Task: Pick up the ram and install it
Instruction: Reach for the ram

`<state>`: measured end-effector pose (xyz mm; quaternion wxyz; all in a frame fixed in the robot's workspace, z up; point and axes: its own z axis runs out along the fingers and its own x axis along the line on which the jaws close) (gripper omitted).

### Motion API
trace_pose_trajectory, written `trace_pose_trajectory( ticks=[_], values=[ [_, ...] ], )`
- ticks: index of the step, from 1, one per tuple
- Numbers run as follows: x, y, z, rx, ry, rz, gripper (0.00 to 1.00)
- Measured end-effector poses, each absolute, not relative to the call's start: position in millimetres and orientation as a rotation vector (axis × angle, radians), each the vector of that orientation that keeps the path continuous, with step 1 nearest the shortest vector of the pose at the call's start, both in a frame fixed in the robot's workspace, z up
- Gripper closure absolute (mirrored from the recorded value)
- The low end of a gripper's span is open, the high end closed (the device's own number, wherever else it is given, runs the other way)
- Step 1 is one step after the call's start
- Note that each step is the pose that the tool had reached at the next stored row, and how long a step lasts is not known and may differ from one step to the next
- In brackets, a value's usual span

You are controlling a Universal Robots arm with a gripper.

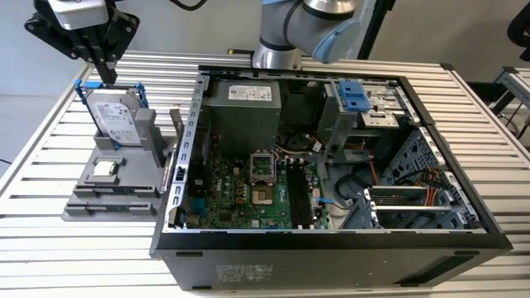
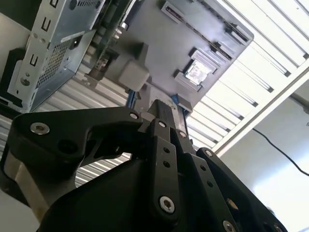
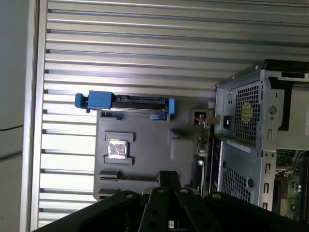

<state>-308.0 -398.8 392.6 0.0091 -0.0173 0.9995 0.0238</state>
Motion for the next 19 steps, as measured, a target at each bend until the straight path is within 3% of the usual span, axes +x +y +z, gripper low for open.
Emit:
trace_pose_trajectory(
  ticks=[19],
  values=[
    [-349,-399,392,-0.061,3.122,0.074,1.0]
  ],
)
